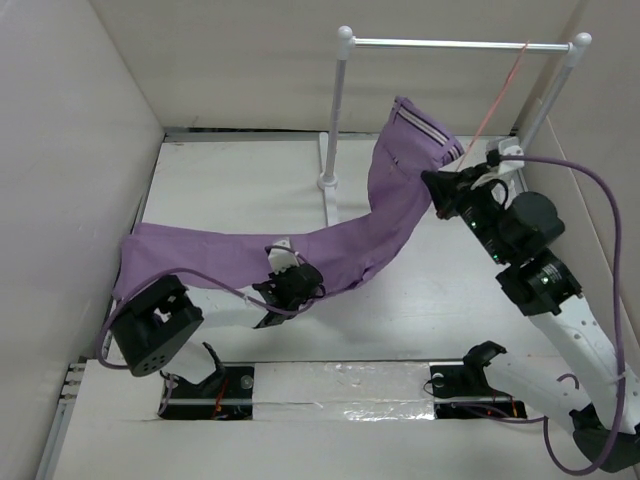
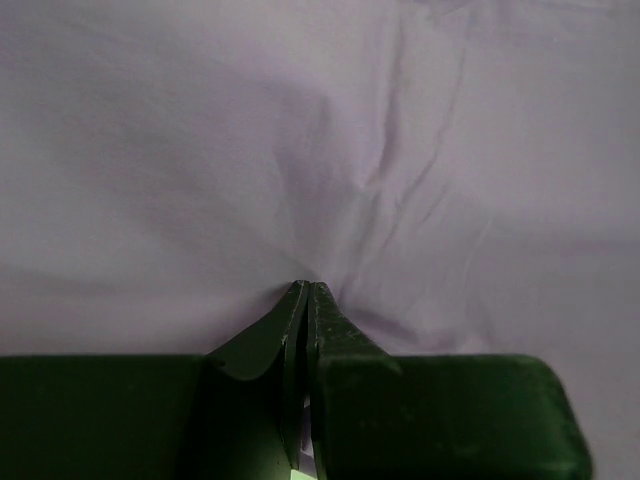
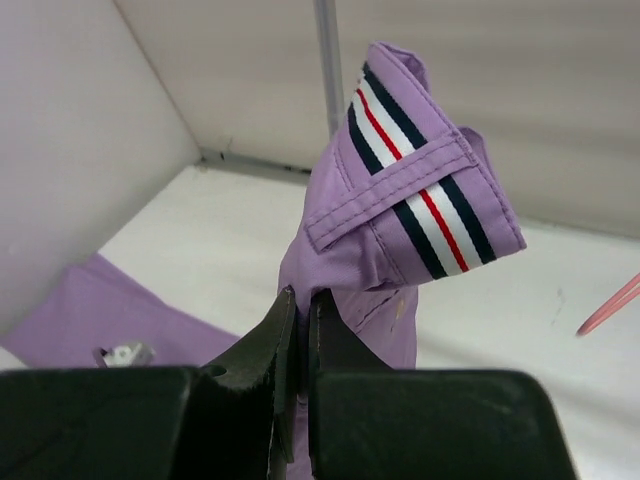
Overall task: Place the trousers on the hanger
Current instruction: Fold the trousers at the center of the board.
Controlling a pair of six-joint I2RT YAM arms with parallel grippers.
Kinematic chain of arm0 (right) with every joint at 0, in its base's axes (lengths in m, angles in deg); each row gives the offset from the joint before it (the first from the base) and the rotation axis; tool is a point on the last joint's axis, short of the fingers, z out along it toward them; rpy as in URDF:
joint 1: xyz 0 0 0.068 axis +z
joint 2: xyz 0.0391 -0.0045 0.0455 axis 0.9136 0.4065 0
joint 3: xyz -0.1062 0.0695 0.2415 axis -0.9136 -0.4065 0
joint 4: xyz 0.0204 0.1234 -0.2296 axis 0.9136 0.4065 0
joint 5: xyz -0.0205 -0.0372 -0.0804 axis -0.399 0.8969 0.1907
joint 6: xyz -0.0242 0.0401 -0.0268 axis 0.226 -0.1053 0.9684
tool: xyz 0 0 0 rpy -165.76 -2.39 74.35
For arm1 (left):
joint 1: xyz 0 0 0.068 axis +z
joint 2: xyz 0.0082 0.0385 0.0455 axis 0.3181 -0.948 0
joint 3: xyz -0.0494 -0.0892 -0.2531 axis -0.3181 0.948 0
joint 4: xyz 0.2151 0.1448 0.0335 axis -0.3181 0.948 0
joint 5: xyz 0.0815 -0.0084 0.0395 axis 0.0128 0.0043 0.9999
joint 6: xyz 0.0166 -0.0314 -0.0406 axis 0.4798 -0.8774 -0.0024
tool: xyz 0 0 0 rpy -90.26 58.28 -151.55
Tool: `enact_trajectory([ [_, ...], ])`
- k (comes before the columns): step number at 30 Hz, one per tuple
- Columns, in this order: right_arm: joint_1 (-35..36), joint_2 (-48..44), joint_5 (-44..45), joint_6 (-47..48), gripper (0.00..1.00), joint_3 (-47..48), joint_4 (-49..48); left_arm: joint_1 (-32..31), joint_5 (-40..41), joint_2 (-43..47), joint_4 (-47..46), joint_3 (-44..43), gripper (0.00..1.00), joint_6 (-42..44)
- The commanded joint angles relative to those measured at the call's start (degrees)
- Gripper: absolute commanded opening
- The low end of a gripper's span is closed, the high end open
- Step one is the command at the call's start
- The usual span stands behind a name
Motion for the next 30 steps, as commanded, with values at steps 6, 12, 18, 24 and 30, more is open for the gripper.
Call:
enact_trajectory([
  [6,-2.50,-0.77,0.00,6.25,0.00,15.26,2.94,-7.04,-4.31,-17.60,-4.02,-16.81,0.00,1.50],
  [12,-3.56,0.98,-1.76,8.35,0.00,23.17,7.43,-9.94,-7.82,-28.79,-3.15,-35.71,0.00,5.46],
  [18,-3.56,5.82,-4.30,10.47,0.00,25.82,8.84,-7.67,-8.26,-23.20,-4.11,-32.96,0.18,8.45],
  [24,-4.09,11.00,-9.58,11.60,0.00,26.61,7.08,2.52,-9.94,-1.15,-1.48,-21.10,0.34,12.23],
  [30,1.60,18.20,-11.71,12.23,0.00,30.13,6.38,15.17,-13.46,28.70,7.82,-17.99,0.34,15.84],
])
